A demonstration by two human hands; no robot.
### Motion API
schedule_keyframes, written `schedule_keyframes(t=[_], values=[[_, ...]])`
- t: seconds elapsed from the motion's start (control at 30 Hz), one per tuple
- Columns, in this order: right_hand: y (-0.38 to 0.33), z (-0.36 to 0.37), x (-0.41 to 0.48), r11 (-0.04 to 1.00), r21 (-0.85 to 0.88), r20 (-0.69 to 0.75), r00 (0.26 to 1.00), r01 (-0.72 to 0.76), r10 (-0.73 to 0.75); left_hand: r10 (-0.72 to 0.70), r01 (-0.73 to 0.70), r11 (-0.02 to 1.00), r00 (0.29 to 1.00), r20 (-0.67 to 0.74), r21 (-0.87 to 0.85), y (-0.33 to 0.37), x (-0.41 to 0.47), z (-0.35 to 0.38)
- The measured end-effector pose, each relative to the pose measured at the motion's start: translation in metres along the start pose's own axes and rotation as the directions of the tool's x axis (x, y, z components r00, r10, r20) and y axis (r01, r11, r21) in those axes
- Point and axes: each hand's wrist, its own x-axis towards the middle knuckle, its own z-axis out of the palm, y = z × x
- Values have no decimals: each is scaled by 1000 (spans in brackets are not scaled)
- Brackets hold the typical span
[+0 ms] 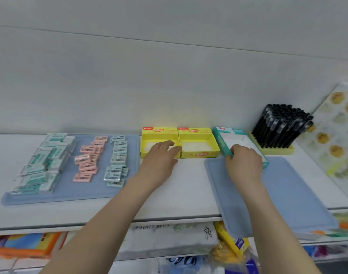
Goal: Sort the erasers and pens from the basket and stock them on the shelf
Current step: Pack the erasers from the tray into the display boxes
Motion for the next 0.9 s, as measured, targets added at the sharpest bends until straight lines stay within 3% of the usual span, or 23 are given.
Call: schedule_keyframes(t=[0.07, 0.13, 0.17, 0.23, 0.27, 0.3, 0.43, 0.5, 0.53, 0.6, 0.67, 0.73, 0.9], values=[[-2, -15, -4, 987, 134, -168, 984, 84, -61, -12, 4, 995, 997, -81, -103, 6, 3, -4], [-16, -30, -9, 950, 209, -274, 947, 231, -170, -127, 79, 933, 985, -117, -350, 15, 6, -15], [-29, -35, -12, 920, 239, -293, 926, 312, -238, -211, 134, 839, 974, -88, -528, 22, 9, -23], [-61, -39, -19, 838, 290, -298, 876, 462, -379, -357, 213, 519, 934, 16, -828, 31, 15, -39], [-77, -38, -22, 794, 307, -300, 846, 524, -442, -418, 239, 401, 907, 56, -884, 31, 18, -46], [-91, -35, -27, 753, 322, -301, 817, 573, -493, -463, 259, 357, 883, 70, -898, 28, 20, -52], [-120, -25, -37, 565, 414, -274, 690, 713, -670, -543, 260, 383, 840, 12, -886, -2, 4, -68], [-120, -23, -31, 494, 499, -359, 689, 712, -630, -576, 262, 479, 814, -74, -838, -18, -9, -80], [-118, -19, -26, 508, 519, -414, 722, 687, -554, -602, 289, 557, 786, -139, -779, -28, -15, -86], [-110, -3, -9, 645, 470, -404, 796, 603, -450, -653, 391, 678, 709, -266, -623, -48, -27, -99], [-105, 16, 5, 753, 332, -139, 819, 568, -557, -680, 484, 711, 658, -323, -510, -64, -38, -109], [-102, 33, 11, 751, 263, 118, 753, 605, -648, -692, 520, 706, 650, -313, -480, -71, -43, -112], [-76, 34, 27, 763, 283, 132, 765, 581, -631, -663, 506, 726, 694, -280, -466, -65, -40, -97]])
